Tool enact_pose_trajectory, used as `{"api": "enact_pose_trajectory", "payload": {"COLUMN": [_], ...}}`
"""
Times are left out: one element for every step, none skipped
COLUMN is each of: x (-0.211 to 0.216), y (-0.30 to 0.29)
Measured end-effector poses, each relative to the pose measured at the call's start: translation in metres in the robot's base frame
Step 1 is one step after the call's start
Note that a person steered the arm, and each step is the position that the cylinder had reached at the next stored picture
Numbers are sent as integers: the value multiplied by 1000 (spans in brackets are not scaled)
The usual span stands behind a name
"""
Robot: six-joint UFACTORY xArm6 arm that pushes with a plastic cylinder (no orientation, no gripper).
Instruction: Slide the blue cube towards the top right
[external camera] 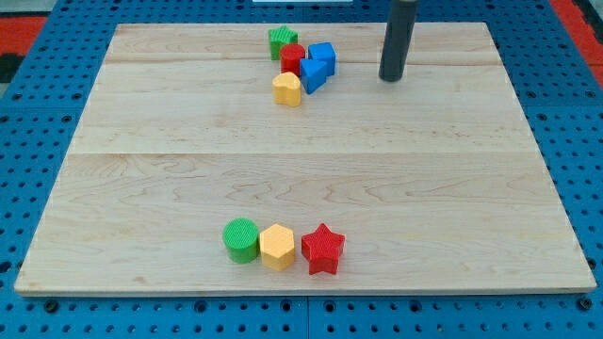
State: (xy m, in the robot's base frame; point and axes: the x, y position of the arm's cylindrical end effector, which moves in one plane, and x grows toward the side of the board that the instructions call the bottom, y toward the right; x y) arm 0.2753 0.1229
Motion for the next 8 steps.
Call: {"api": "enact_pose_trajectory", "payload": {"x": [-60, -63, -52, -40, -40, -35, -18, 5], "y": [-43, -112, -84, -78, -89, -113, -139, -93]}}
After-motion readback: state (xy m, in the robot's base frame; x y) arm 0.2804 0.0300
